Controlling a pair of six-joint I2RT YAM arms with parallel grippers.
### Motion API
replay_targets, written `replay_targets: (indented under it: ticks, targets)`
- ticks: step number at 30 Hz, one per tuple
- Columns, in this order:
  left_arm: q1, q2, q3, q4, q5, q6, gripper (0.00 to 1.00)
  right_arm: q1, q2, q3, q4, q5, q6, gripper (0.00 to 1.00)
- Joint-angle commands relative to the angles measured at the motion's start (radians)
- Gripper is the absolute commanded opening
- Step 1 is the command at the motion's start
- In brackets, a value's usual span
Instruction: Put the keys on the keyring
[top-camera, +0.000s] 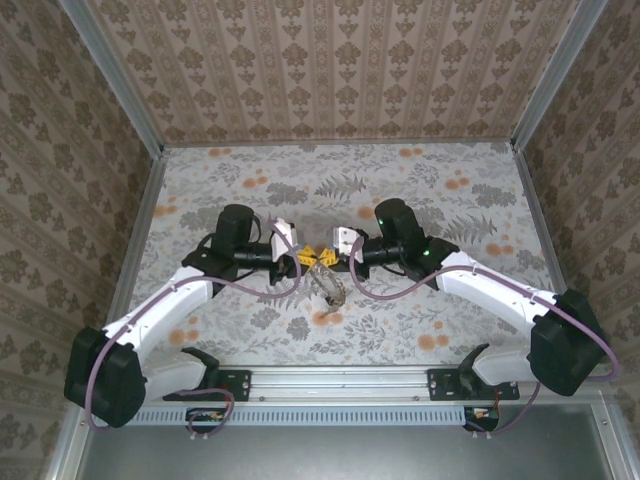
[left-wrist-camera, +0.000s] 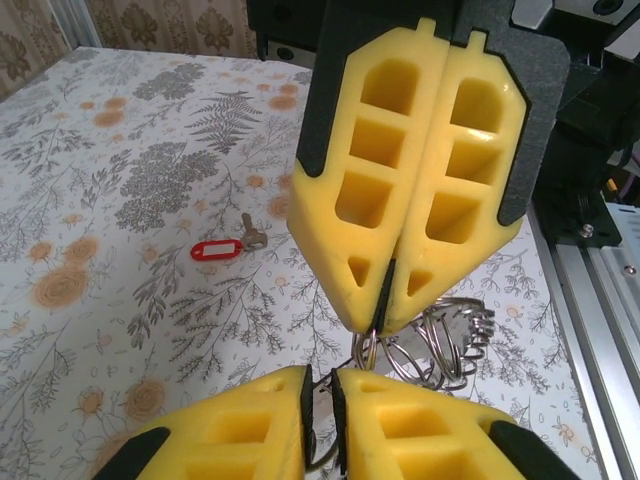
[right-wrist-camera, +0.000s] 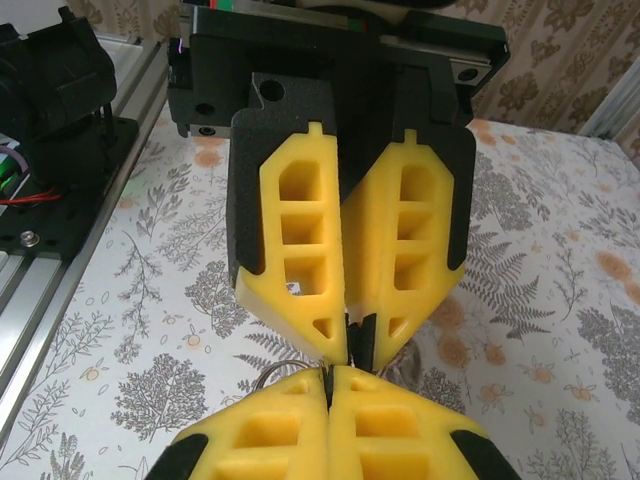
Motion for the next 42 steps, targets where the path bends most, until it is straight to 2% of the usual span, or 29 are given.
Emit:
replay_targets:
  ticks: [1, 4, 8, 12, 17, 24, 32, 42]
  targets:
    - [-0.018, -0.03, -0.014, -0.028, 0.002, 0.071, 0.21, 0.007, -0.011, -0.01, 0.099, -0.038, 0.028, 0.0]
    - [-0.018, -0.035, -0.017, -0.036, -0.031, 0.091, 0.21, 0.008, -0.005, -0.012, 0.113, -0.058, 0.054, 0.0]
    - [-0.02, -0.027, -0.004, -0.049, -0.003, 0.108, 0.23, 0.009, 0.0, -0.01, 0.128, -0.061, 0.076, 0.0]
    - [-0.02, -0.032, 0.014, -0.137, 0.027, 0.176, 0.25, 0.009, 0.0, -0.007, 0.121, -0.05, 0.074, 0.0]
    - [-0.018, -0.063, 0.006, -0.185, 0.025, 0.21, 0.29, 0.01, -0.001, -0.009, 0.106, -0.05, 0.06, 0.0]
    - [-0.02, -0.05, 0.008, -0.129, 0.037, 0.135, 0.29, 0.024, 0.007, -0.005, 0.113, -0.058, 0.056, 0.0]
    - [-0.018, -0.071, 0.001, -0.081, -0.021, 0.118, 0.29, 0.034, 0.014, -0.003, 0.101, -0.07, 0.05, 0.0]
    - [-0.008, -0.122, 0.001, -0.166, -0.028, 0.15, 0.3, 0.035, 0.006, -0.013, 0.121, -0.054, 0.057, 0.0]
